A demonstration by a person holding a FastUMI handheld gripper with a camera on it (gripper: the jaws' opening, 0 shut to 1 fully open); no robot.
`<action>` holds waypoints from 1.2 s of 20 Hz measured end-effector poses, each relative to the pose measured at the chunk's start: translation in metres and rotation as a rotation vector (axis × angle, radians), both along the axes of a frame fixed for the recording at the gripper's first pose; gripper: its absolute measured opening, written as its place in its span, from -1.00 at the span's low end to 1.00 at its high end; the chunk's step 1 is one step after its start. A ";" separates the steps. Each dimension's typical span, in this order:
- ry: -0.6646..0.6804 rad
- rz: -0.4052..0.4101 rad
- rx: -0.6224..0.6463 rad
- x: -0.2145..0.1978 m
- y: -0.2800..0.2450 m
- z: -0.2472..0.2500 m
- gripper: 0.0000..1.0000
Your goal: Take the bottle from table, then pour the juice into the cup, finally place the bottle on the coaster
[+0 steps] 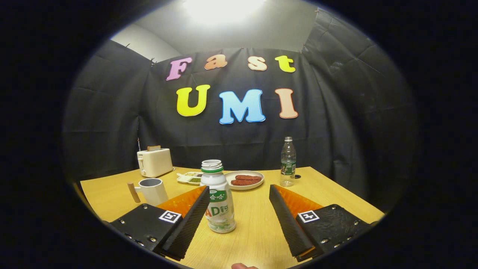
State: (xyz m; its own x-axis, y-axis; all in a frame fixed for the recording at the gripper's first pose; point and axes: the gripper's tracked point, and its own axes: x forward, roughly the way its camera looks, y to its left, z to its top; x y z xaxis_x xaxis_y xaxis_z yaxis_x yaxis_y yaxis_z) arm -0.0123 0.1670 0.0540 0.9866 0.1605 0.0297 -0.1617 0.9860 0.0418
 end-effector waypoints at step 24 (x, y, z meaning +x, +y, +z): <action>0.063 -0.063 -0.016 0.079 0.057 -0.049 0.86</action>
State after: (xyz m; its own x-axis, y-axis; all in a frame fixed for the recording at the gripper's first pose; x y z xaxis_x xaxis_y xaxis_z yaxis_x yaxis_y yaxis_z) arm 0.0666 0.2241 0.0054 0.9946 0.0980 -0.0346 -0.0968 0.9947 0.0338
